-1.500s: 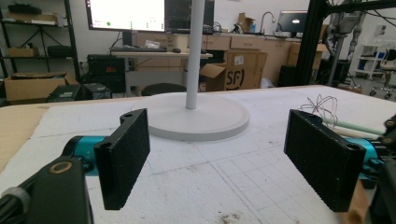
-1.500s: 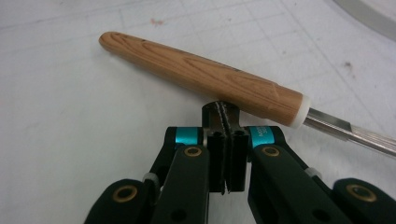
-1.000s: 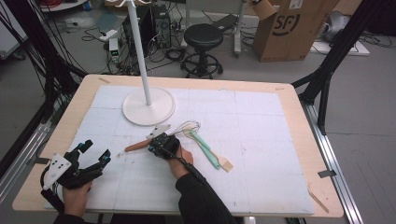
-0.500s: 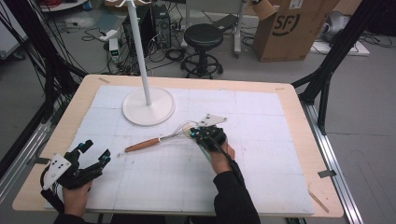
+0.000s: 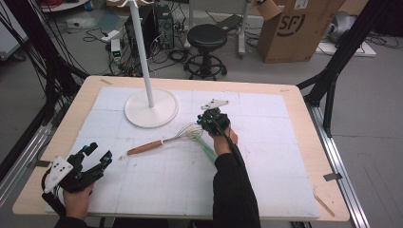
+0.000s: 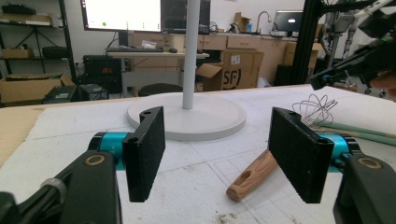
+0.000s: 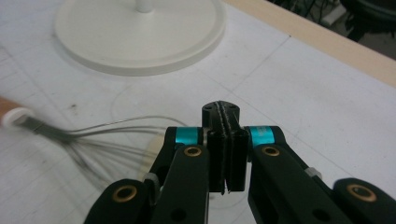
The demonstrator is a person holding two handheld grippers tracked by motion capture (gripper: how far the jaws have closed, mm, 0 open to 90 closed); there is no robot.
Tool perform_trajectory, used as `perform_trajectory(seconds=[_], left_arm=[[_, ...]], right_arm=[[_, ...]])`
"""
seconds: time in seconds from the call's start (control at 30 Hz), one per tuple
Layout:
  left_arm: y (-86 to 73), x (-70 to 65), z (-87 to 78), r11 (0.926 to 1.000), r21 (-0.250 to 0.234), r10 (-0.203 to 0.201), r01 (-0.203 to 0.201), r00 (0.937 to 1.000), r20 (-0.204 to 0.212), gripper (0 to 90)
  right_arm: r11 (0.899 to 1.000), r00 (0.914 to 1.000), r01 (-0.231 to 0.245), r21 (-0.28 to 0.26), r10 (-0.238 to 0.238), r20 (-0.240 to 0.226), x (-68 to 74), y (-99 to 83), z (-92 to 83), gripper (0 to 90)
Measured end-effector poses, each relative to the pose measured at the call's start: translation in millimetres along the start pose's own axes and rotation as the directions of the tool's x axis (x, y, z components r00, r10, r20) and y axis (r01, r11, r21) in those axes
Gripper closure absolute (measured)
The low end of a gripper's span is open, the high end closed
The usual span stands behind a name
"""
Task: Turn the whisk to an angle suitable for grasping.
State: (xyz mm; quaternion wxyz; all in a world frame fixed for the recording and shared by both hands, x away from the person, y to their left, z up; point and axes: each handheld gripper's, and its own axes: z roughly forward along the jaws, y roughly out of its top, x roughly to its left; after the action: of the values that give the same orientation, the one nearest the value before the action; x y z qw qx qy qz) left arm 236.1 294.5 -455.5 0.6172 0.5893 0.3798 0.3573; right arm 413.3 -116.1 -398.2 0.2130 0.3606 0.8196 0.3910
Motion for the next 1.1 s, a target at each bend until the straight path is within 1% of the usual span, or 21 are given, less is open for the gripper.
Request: perform_trajectory(seconds=[0.03, 0.07, 0.1, 0.13, 0.17, 0.23, 0.27, 0.3, 0.43, 0.5, 0.57, 0.67, 0.73, 0.8, 0.87, 0.93, 0.97, 1.03, 1.07, 1.1], left_arm=[[0.0, 0.0, 0.0, 1.0000, 0.001, 0.001, -0.001, 1.0000, 0.000, 36.5], [0.0, -0.3, 0.1, 1.0000, 0.000, 0.000, 0.000, 1.0000, 0.000, 36.2], [0.0, -0.3, 0.0, 1.0000, 0.002, 0.003, -0.003, 1.0000, 0.000, 35.9], [0.0, -0.2, 0.1, 1.0000, 0.003, 0.002, -0.002, 1.0000, 0.002, 35.7], [0.0, -0.3, 0.0, 1.0000, 0.003, 0.003, -0.003, 1.0000, 0.002, 35.5], [0.0, -0.2, 0.0, 1.0000, 0.002, 0.002, -0.002, 1.0000, 0.004, 35.1], [0.0, -0.2, 0.0, 1.0000, 0.001, 0.002, -0.002, 1.0000, 0.004, 34.9], [0.0, -0.1, 0.0, 1.0000, 0.002, 0.001, -0.001, 1.0000, 0.004, 34.9], [-0.1, -0.1, 0.0, 1.0000, 0.000, 0.000, 0.000, 1.0000, 0.003, 34.7], [0.0, 0.2, -0.1, 1.0000, 0.002, -0.001, 0.001, 1.0000, 0.003, 34.6], [0.0, 0.1, -0.1, 1.0000, 0.000, -0.003, 0.003, 1.0000, 0.004, 34.4], [0.0, 0.1, -0.1, 1.0000, 0.000, -0.004, 0.004, 1.0000, 0.004, 34.4], [0.0, 0.3, -0.2, 1.0000, 0.001, -0.002, 0.002, 1.0000, 0.004, 34.4], [0.0, 0.3, -0.2, 1.0000, 0.001, -0.004, 0.004, 1.0000, 0.002, 34.4], [0.0, 0.4, -0.2, 1.0000, 0.001, -0.006, 0.006, 1.0000, 0.001, 34.4], [0.0, 0.5, -0.2, 1.0000, 0.001, -0.006, 0.006, 1.0000, 0.001, 34.4], [0.0, 0.6, -0.2, 1.0000, 0.001, -0.006, 0.006, 1.0000, 0.001, 34.4], [0.0, 0.6, -0.2, 1.0000, 0.002, -0.006, 0.006, 1.0000, 0.000, 34.4], [0.0, 0.5, -0.1, 1.0000, 0.000, -0.007, 0.007, 1.0000, 0.000, 34.4], [0.0, 0.7, -0.2, 1.0000, 0.001, -0.006, 0.006, 1.0000, 0.000, 34.4]], right_arm=[[1.000, 1.0000, -0.004, 0.015, 0.004, 0.001, -1.2, 2.3, 3.0, 89.3], [0.999, 0.9999, 0.003, 0.040, -0.004, 0.014, -3.0, 4.5, 6.8, 89.3], [0.999, 0.9999, -0.006, 0.045, 0.006, 0.013, -4.5, 4.5, 8.6, 89.3], [0.998, 0.9998, -0.022, 0.052, 0.021, 0.003, -6.4, 3.2, 10.7, 89.3], [0.996, 0.9995, -0.030, 0.083, 0.031, -0.007, -7.7, 0.2, 13.6, 89.3], [0.990, 0.9988, -0.021, 0.141, 0.027, -0.040, -6.9, -5.6, 18.4, 89.3], [0.991, 0.9988, -0.016, 0.130, 0.021, -0.044, -6.2, -6.9, 17.2, 89.3], [0.992, 0.9973, -0.024, 0.121, 0.032, -0.066, -5.4, -7.6, 15.6, 89.3], [0.991, 0.9922, 0.021, 0.134, -0.005, -0.124, 1.1, -9.6, 11.7, 89.3], [0.988, 0.9869, 0.049, 0.144, -0.025, -0.159, 7.0, -11.8, 10.5, 89.3], [0.983, 0.9807, 0.079, 0.165, -0.047, -0.190, 16.3, -14.4, 8.5, 89.4], [0.982, 0.9719, 0.115, 0.149, -0.080, -0.222, 26.9, -19.5, 2.4, 89.4], [0.981, 0.9686, 0.125, 0.147, -0.089, -0.232, 30.9, -22.0, -1.9, 89.3], [0.979, 0.9631, 0.146, 0.140, -0.109, -0.246, 34.9, -24.0, -6.0, 89.3], [0.977, 0.9515, 0.173, 0.128, -0.132, -0.278, 42.9, -26.3, -12.2, 89.4], [0.977, 0.9504, 0.174, 0.123, -0.133, -0.281, 44.7, -27.0, -13.4, 89.3], [0.977, 0.9464, 0.180, 0.118, -0.139, -0.292, 48.0, -28.8, -15.7, 89.3], [0.975, 0.9429, 0.187, 0.120, -0.144, -0.300, 51.4, -31.2, -17.5, 89.3], [0.976, 0.9405, 0.185, 0.116, -0.142, -0.309, 53.1, -32.6, -18.3, 89.3], [0.977, 0.9357, 0.181, 0.115, -0.135, -0.326, 54.6, -34.3, -19.6, 89.3]])
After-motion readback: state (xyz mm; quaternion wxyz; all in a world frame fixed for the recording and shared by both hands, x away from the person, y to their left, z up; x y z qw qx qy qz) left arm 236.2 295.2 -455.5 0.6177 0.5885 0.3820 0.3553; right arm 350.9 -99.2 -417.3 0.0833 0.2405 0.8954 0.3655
